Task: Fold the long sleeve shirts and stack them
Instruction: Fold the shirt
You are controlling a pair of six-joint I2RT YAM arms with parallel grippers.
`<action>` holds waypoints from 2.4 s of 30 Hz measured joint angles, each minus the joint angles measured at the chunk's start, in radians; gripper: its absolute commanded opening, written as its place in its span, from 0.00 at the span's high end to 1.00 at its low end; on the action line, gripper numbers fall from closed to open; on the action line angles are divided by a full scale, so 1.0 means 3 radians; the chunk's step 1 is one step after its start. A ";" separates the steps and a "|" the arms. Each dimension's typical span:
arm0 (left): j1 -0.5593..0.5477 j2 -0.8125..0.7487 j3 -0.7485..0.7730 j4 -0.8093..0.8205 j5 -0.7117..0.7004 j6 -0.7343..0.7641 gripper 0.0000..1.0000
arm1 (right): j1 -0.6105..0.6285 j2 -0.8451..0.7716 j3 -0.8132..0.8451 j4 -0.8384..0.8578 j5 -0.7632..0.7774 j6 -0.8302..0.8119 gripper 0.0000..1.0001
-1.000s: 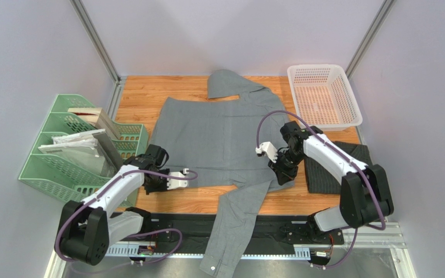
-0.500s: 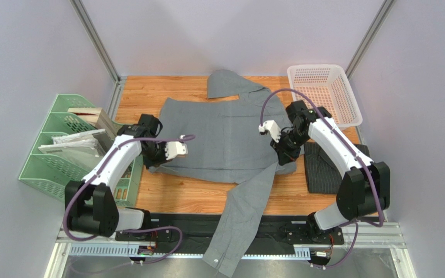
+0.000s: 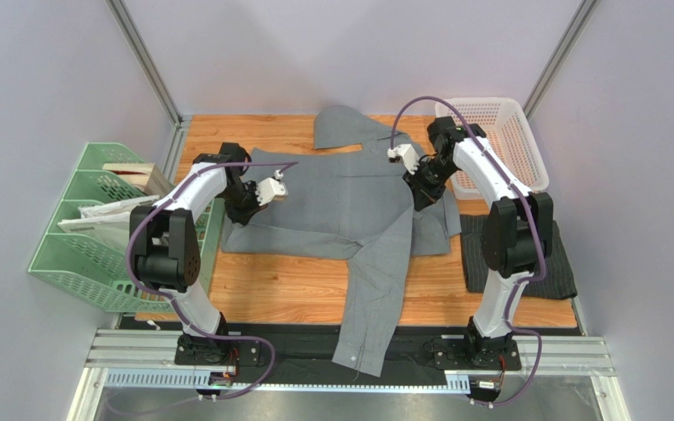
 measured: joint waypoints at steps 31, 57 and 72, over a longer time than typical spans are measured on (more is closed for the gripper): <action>-0.0078 0.0217 -0.0492 0.0444 -0.0362 -0.0954 0.70 | 0.0047 0.0121 -0.1197 0.0530 0.0739 0.0398 0.72; -0.0062 -0.2229 -0.0393 0.0896 0.1099 -0.2497 0.01 | 0.2138 -0.1405 -0.1812 0.0635 -0.0369 -0.0871 0.30; 0.0031 -0.2970 -0.0940 0.0557 0.1006 -0.2747 0.01 | 0.3030 -0.0683 -0.1736 0.0931 -0.0586 -0.1506 0.33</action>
